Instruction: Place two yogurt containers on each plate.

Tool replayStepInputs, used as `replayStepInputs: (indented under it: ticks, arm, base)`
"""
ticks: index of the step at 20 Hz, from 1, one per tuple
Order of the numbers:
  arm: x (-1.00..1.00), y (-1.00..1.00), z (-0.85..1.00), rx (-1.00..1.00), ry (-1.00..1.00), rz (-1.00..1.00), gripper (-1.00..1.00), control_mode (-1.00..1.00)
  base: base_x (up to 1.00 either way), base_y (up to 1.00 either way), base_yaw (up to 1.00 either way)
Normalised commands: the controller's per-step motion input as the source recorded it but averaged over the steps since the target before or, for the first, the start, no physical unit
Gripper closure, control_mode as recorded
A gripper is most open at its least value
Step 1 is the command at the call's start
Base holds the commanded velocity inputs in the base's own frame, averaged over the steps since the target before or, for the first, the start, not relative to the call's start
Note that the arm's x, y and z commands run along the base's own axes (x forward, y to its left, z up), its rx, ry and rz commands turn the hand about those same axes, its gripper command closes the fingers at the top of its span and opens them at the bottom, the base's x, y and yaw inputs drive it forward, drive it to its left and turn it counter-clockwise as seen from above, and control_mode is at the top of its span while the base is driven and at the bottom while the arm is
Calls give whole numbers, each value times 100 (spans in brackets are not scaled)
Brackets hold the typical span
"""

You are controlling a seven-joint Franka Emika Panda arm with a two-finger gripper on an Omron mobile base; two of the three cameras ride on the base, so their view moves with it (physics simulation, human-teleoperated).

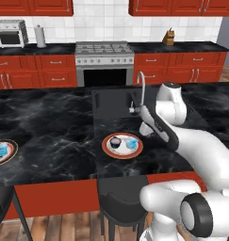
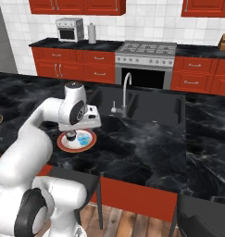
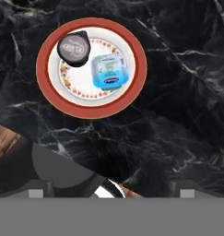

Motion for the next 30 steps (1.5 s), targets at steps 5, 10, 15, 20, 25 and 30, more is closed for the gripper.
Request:
replayStepInputs:
  ticks: [5, 10, 15, 20, 25, 30]
  arm:
    - [-100, -7, 48, 0, -13, 0, -100, -100]
    - [-99, 0, 72, 0, -11, 0, -100, -100]
    - [-74, 0, 82, 0, -6, -8, -100, -100]
    - [-51, 3, 76, 1, -7, -19, -100, -100]
    - [-52, 0, 51, 14, -15, -26, -100, -100]
    - [-76, -7, 29, 15, -12, -13, -100, -100]
  base:
    - [0, 0, 0]
    - [0, 0, 0]
    - [0, 0, 0]
    - [0, 0, 0]
    - [0, 0, 0]
    - [0, 0, 0]
